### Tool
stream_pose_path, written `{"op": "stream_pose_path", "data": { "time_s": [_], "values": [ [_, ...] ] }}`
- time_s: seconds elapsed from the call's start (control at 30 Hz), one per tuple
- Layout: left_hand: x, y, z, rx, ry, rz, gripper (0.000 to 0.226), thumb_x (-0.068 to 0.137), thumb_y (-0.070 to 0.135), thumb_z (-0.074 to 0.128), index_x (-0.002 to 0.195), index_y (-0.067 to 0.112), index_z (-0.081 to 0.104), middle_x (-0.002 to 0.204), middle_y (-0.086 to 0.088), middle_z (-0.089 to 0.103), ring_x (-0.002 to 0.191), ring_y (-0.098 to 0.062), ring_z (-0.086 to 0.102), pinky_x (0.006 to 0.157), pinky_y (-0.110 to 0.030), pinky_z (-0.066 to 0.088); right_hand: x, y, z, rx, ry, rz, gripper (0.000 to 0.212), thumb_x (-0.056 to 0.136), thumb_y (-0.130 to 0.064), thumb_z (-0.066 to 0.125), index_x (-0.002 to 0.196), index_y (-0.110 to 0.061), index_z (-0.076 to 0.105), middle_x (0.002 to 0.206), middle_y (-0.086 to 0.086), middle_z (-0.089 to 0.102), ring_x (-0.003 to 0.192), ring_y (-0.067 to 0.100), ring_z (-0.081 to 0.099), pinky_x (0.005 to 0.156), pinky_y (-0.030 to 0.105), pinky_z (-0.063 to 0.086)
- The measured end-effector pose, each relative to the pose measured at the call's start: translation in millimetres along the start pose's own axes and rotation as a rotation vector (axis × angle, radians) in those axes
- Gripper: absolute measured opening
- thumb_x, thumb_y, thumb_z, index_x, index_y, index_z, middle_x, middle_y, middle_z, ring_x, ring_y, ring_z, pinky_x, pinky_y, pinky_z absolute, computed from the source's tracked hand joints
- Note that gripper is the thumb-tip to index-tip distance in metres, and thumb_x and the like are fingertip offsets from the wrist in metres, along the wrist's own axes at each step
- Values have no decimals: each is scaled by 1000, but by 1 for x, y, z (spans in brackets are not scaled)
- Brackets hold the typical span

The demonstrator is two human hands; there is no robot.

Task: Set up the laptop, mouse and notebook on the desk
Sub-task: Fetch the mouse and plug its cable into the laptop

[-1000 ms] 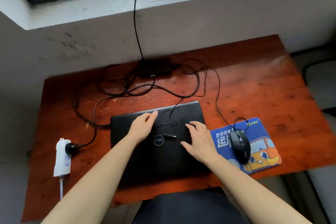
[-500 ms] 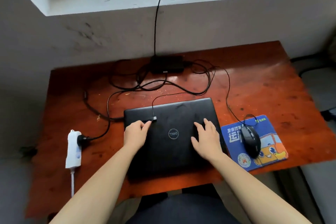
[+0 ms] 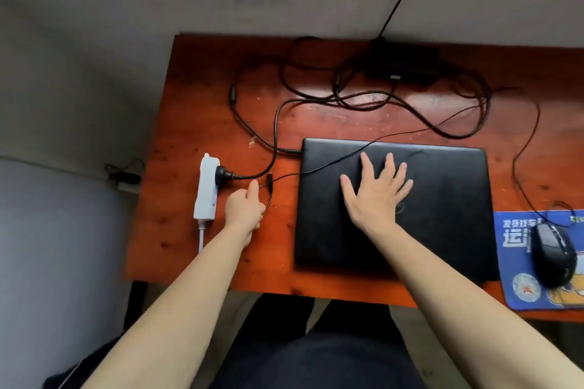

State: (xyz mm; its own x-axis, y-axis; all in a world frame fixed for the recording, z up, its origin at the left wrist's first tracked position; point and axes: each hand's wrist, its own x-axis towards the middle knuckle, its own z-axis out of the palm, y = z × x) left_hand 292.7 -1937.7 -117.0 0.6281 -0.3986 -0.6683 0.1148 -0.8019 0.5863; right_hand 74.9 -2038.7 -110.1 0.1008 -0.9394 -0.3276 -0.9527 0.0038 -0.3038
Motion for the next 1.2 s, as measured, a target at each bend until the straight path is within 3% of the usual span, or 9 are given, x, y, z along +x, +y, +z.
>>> {"op": "stream_pose_path", "data": {
  "time_s": [0.13, 0.2, 0.3, 0.43, 0.73, 0.9, 1.0, 1.13, 1.2],
  "values": [
    [8, -7, 3, 156, 78, 145, 48, 102, 50, 40, 78, 15, 63, 72, -2, 68, 71, -18, 63, 68, -33, 49, 9, -8, -6, -30, 138, -229, 53, 99, -42, 54, 149, -28, 45, 146, 24, 41, 138, 44, 33, 114, 58, 22],
    [8, -10, 3, 150, 80, 182, 47, 101, 51, 42, 76, 17, 63, 65, 1, 67, 68, -15, 64, 68, -33, 50, 19, -13, -14, -19, 208, -423, 35, 97, -34, 63, 130, -22, 66, 118, 19, 58, 111, 42, 52, 94, 50, 41],
    [13, -17, 0, 95, 45, 195, 47, 99, 55, 46, 74, 19, 63, 63, 0, 67, 62, -17, 64, 67, -37, 55, 39, -22, -18, -12, 168, -526, 22, 94, -30, 68, 103, -11, 73, 99, 16, 57, 92, 38, 54, 74, 45, 46],
    [10, -23, -1, 92, 56, 293, 45, 89, 63, 57, 71, 22, 61, 60, 6, 66, 63, -10, 64, 62, -27, 48, 67, -38, -17, -55, 137, -475, 30, 98, -36, 61, 103, -6, 66, 108, 17, 54, 99, 37, 56, 70, 41, 44],
    [0, -33, 10, 145, 247, 477, 17, 91, 37, 68, 91, 21, 63, 66, 13, 67, 68, -6, 64, 65, -25, 49, 135, -100, 6, 68, 163, -230, 31, 97, -44, 56, 112, -21, 69, 126, 9, 56, 113, 30, 58, 88, 37, 43],
    [-8, -49, 28, 362, 436, 809, 22, 90, 21, 66, 110, 16, 57, 88, 3, 61, 63, -10, 56, 56, -21, 36, 139, -99, 12, 203, 206, -187, 29, 94, -45, 59, 108, -23, 72, 113, 5, 70, 109, 23, 62, 90, 31, 41],
    [-6, -54, 31, 422, 461, 861, 28, 92, 21, 63, 118, 13, 57, 109, -6, 62, 72, -17, 64, 56, -21, 38, 133, -94, 6, 222, 150, -210, 27, 89, -43, 62, 101, -23, 75, 103, 3, 74, 100, 20, 66, 87, 28, 45],
    [-6, -55, 30, 427, 465, 892, 18, 93, 20, 64, 109, 12, 64, 110, -8, 60, 76, -15, 62, 59, -18, 36, 102, -65, 1, 113, 157, -229, 33, 88, -41, 57, 92, -15, 76, 92, 9, 68, 99, 32, 63, 76, 30, 41],
    [-6, -53, 29, 389, 439, 891, 14, 94, 21, 64, 105, 11, 65, 108, -8, 60, 75, -13, 60, 59, -18, 37, 84, -49, -2, 124, 175, -236, 35, 94, -41, 52, 97, -17, 77, 92, 9, 59, 103, 35, 58, 82, 30, 36]
  ]
}}
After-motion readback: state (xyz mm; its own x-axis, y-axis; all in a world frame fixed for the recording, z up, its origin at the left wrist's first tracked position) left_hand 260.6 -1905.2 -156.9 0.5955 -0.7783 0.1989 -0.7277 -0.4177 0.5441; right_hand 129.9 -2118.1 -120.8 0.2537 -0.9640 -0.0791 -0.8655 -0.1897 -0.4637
